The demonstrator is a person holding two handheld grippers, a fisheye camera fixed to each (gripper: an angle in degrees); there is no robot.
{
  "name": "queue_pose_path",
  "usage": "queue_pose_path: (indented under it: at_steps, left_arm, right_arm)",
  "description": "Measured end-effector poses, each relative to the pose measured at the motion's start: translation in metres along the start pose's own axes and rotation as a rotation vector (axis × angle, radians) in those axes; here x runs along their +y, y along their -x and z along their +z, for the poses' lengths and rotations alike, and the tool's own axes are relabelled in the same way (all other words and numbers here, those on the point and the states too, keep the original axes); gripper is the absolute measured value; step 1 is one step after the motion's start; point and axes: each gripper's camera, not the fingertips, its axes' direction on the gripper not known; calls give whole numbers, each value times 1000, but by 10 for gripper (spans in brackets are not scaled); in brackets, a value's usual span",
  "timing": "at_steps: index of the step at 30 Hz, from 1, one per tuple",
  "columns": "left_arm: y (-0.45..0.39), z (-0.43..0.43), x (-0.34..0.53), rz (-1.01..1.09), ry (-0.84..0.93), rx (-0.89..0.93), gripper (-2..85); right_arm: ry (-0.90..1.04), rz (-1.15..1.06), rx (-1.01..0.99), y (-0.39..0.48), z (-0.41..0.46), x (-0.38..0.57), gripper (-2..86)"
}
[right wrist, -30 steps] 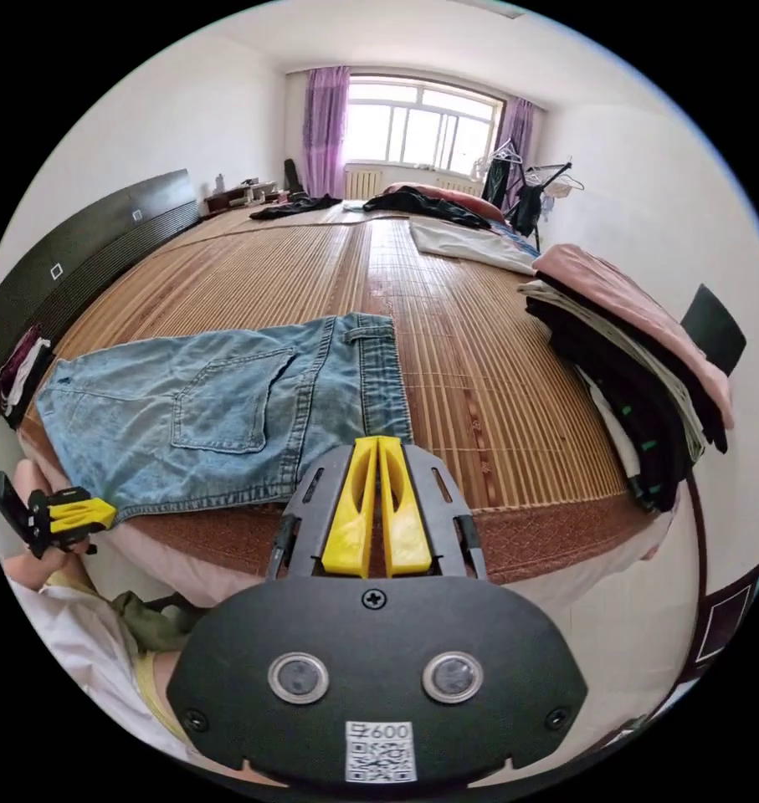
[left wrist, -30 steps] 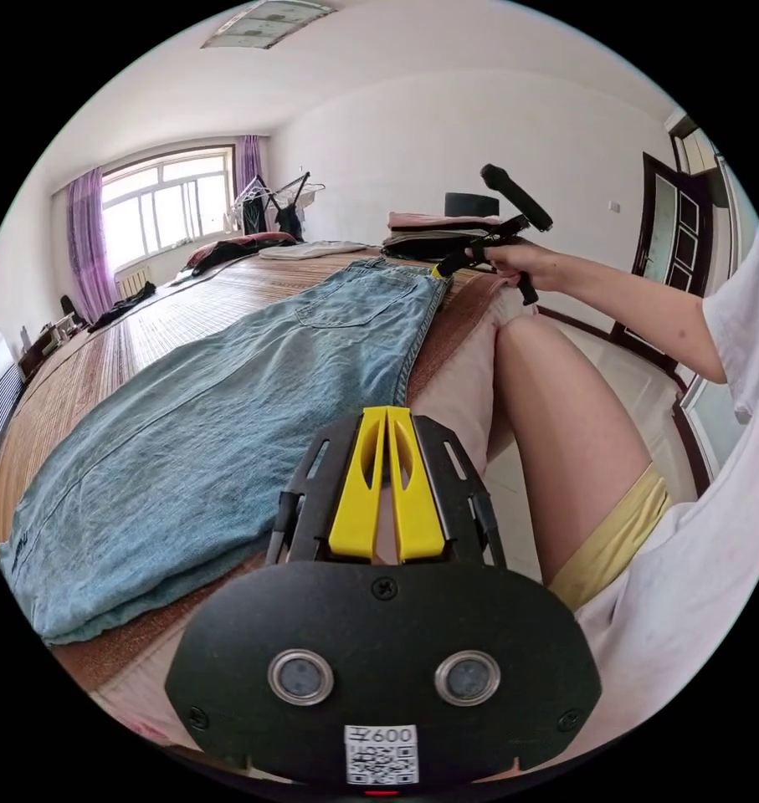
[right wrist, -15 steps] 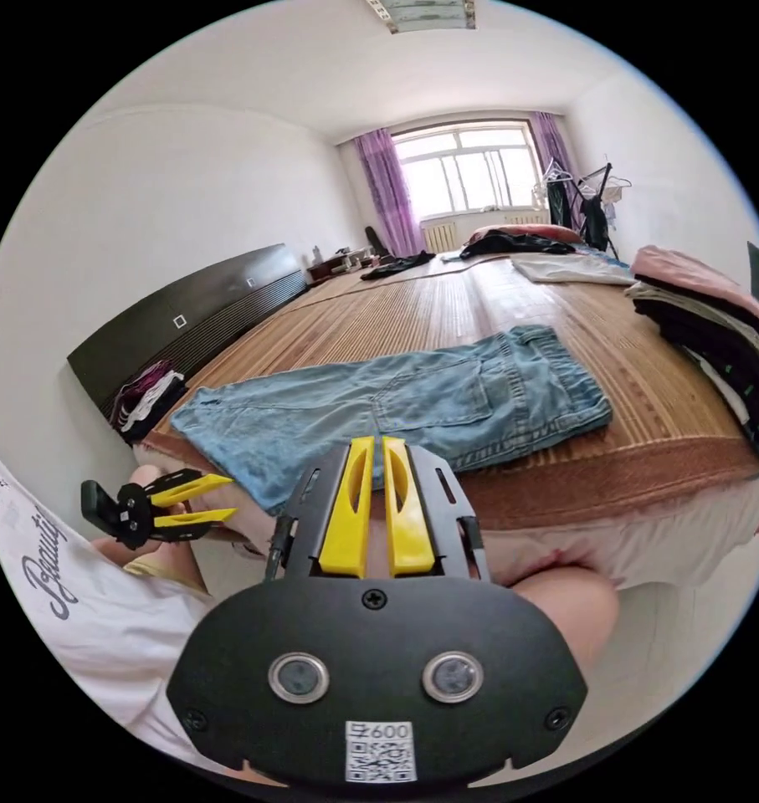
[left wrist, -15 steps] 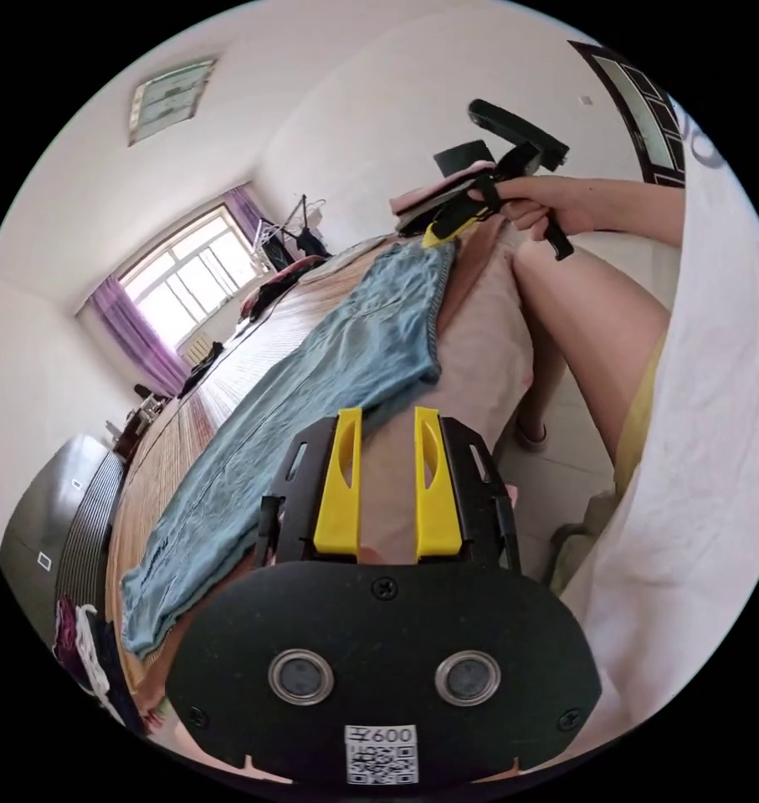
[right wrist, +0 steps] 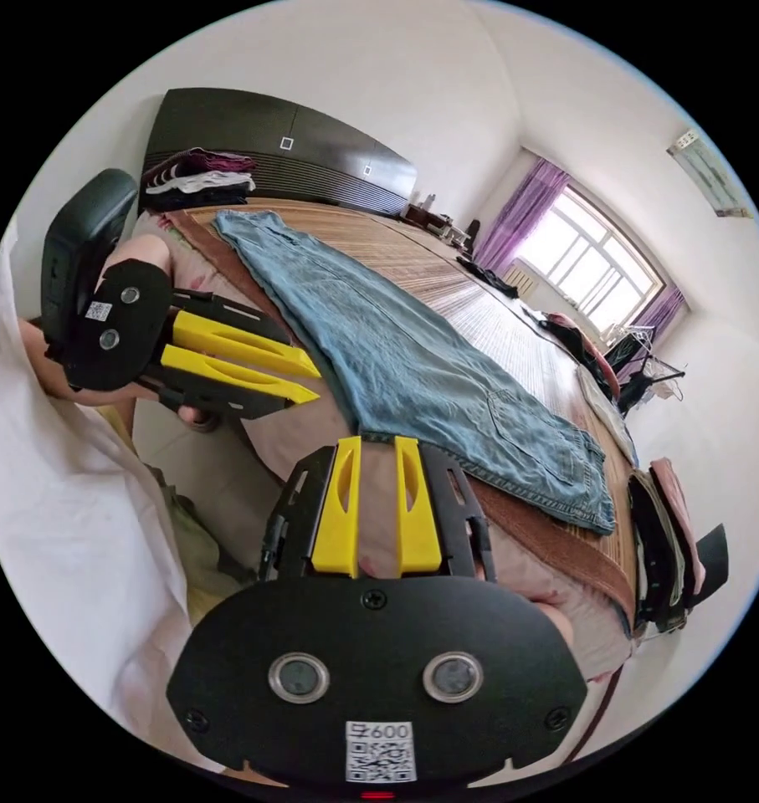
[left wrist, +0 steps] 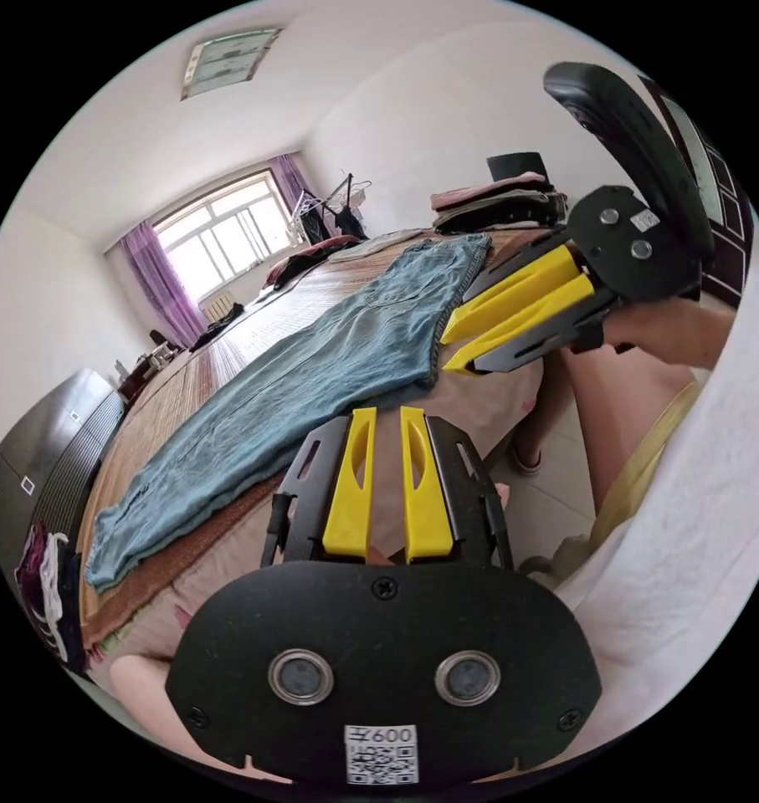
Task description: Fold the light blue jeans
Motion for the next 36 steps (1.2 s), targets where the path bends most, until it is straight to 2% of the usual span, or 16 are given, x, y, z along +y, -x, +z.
queue_pose_path:
  at_steps: [4, 8, 13, 17, 20, 25, 36]
  left_arm:
    - [12, 10, 24, -15, -5, 9, 14]
    - [8, 21, 44, 79, -27, -16, 16]
    - [-13, 39, 68, 308, -53, -100, 23]
    - [-23, 65, 85, 438, -43, -193, 25]
    - [-23, 79, 100, 487, -11, -226, 29]
    - [-17, 82, 129, 481, -9, -182, 37]
    - [-23, 109, 159, 770, -57, -410, 63]
  right_arm:
    - [41, -12, 3, -33, 88, 36, 21]
    - [84, -24, -74, -92, 162, 69, -4]
    - [69, -94, -48, -155, 204, 95, -7]
    - [-6, -51, -119, -202, 242, 112, 0]
    - [9, -44, -66, -212, 278, 108, 27]
    - [108, -69, -44, -234, 350, 104, 3]
    - [126, -75, -74, -343, 364, 60, -9]
